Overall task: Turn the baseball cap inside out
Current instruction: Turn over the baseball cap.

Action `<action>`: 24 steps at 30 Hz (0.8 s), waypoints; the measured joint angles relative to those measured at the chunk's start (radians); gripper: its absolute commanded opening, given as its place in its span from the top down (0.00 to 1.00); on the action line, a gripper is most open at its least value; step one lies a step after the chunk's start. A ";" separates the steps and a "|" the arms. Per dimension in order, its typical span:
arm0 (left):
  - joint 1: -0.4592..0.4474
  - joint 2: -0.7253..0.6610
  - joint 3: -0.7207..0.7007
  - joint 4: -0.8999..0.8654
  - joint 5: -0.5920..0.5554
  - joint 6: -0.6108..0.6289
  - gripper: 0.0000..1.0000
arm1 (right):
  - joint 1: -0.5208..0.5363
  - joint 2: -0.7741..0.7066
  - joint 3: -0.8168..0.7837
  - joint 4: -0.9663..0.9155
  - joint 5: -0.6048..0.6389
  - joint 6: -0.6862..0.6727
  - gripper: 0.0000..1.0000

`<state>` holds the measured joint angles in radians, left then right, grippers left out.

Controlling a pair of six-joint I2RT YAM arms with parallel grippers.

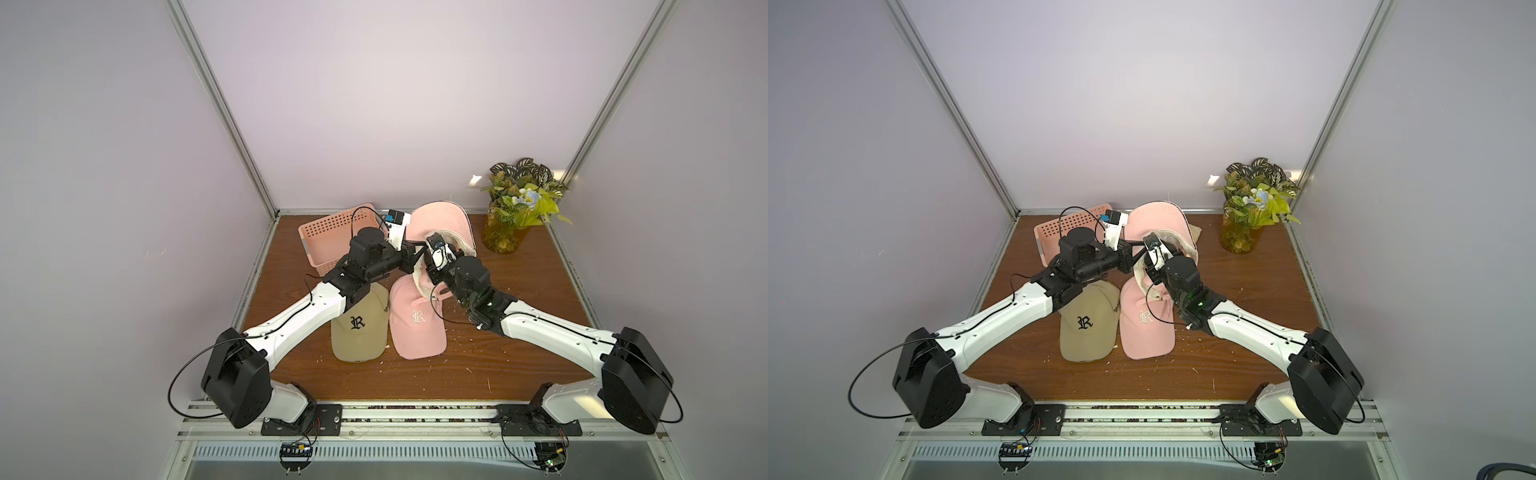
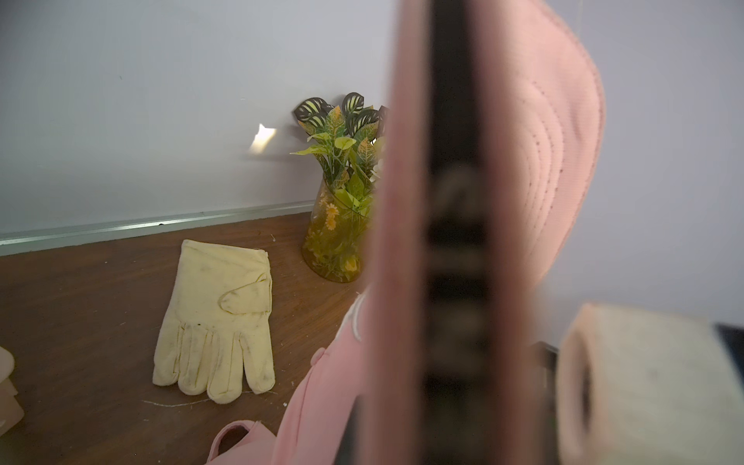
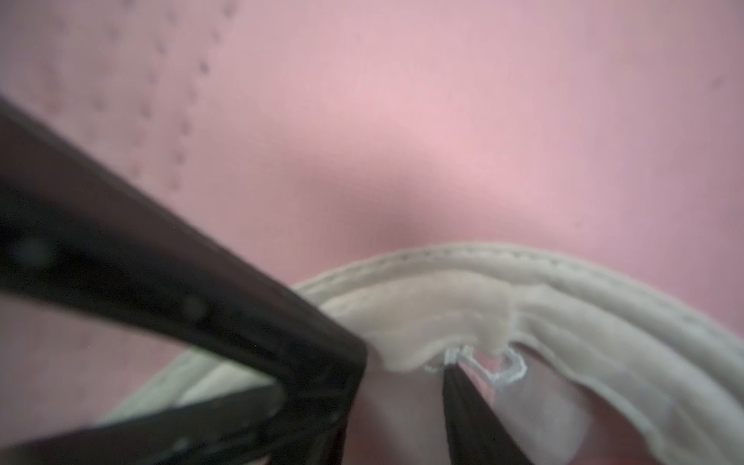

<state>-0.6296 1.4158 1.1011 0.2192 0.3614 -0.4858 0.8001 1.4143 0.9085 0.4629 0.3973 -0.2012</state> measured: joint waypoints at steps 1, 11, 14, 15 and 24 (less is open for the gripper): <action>0.000 -0.003 0.000 -0.002 -0.001 -0.003 1.00 | 0.000 0.010 0.000 -0.004 0.010 0.008 0.48; 0.000 -0.039 0.000 -0.022 -0.026 -0.011 1.00 | -0.072 0.039 0.000 -0.126 0.113 0.130 0.42; 0.000 -0.039 0.000 -0.039 -0.048 -0.004 1.00 | -0.076 0.027 -0.001 -0.160 0.076 0.134 0.41; 0.000 -0.039 0.000 -0.042 -0.054 0.000 1.00 | -0.076 0.016 -0.005 -0.167 0.054 0.130 0.41; 0.000 -0.010 0.022 -0.045 -0.023 0.006 1.00 | -0.084 -0.138 -0.044 -0.180 -0.256 0.093 0.43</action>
<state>-0.6300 1.4059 1.1233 0.1741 0.3386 -0.4797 0.7158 1.2762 0.8642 0.2825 0.1410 -0.1081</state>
